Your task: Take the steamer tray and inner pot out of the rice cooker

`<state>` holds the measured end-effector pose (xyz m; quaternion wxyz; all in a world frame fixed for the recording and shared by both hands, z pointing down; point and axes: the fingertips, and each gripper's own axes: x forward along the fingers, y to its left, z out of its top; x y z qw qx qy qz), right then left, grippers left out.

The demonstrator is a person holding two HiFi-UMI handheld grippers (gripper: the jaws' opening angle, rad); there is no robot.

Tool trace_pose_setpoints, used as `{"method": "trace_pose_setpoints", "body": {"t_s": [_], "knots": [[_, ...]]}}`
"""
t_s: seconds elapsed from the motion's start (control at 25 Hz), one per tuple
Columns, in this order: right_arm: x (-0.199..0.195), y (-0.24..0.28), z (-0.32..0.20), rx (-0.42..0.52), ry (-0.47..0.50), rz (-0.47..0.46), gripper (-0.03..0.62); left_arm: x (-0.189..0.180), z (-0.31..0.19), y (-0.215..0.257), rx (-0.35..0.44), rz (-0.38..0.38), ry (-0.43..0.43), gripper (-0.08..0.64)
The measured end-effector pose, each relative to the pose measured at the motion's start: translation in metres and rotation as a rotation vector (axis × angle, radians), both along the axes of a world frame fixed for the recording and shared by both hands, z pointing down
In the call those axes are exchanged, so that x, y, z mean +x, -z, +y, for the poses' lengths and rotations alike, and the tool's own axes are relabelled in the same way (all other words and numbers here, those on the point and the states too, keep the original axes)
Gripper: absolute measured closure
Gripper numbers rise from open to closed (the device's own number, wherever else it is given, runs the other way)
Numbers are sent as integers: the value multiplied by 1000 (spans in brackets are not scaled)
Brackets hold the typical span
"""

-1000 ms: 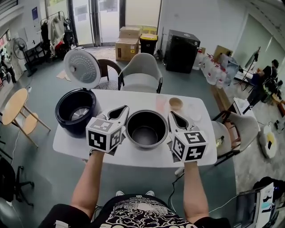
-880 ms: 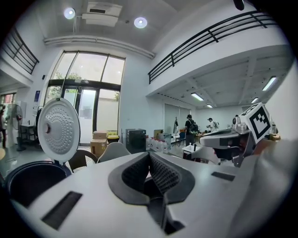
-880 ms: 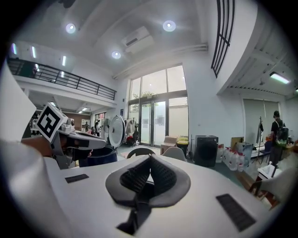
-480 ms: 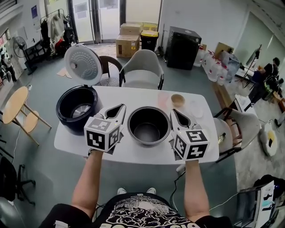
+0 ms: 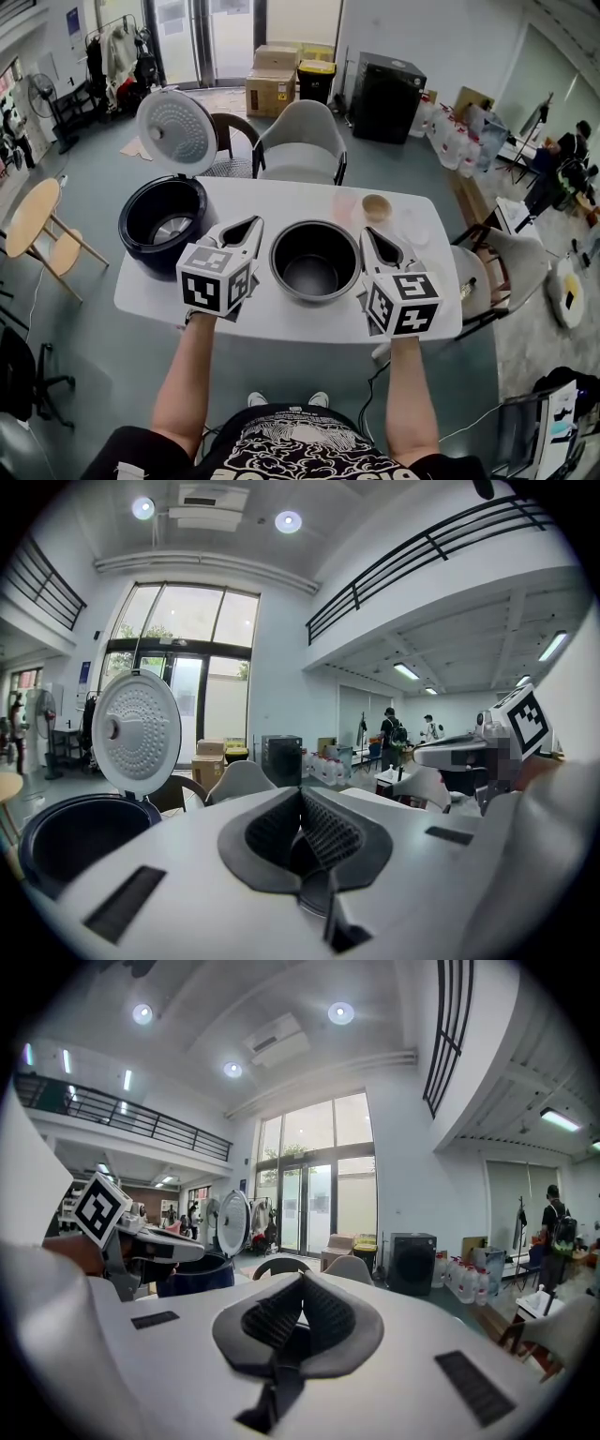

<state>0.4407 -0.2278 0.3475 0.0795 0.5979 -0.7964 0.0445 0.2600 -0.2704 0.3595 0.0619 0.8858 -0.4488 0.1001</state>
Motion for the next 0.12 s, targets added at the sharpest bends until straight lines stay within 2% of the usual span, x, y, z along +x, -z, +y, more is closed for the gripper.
{"method": "trace_pose_setpoints", "body": {"t_s": [0.12], "knots": [[-2, -1, 1, 4, -3, 1, 580, 0, 1, -1, 1, -2, -6, 547]]}}
